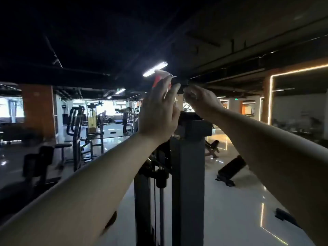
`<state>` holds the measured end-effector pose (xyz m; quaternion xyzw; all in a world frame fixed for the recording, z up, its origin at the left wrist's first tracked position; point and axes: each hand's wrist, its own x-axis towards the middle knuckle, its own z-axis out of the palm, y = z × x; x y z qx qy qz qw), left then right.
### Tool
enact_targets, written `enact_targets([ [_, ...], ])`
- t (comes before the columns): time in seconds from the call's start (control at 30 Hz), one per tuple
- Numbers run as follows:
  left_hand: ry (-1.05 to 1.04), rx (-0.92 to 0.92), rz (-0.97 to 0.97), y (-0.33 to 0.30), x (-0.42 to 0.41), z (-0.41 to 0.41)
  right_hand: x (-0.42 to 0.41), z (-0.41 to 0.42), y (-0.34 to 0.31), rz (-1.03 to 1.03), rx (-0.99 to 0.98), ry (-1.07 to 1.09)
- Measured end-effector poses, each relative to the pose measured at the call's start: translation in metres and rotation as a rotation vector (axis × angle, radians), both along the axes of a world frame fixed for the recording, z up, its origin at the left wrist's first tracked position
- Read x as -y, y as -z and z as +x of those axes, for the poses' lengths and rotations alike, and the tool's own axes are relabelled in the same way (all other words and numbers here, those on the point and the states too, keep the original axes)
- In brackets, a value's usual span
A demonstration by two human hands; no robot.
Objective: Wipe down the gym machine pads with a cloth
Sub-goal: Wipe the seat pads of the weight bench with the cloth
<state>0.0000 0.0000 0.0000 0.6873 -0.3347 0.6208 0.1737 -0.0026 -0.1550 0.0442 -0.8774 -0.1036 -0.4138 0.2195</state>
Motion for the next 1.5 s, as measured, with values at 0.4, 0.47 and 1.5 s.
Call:
enact_targets([
  [0.4, -0.142, -0.133, -0.086, 0.016, -0.047, 0.048, -0.056, 0.031, -0.004, -0.435, -0.731, 0.318],
  [0.47, -0.161, -0.141, -0.085, 0.018, -0.048, 0.050, -0.054, 0.039, -0.001, -0.466, -0.686, 0.438],
  [1.5, -0.669, -0.449, -0.227, 0.130, -0.200, -0.212, -0.180, -0.151, 0.136, 0.993, -0.834, -0.666],
])
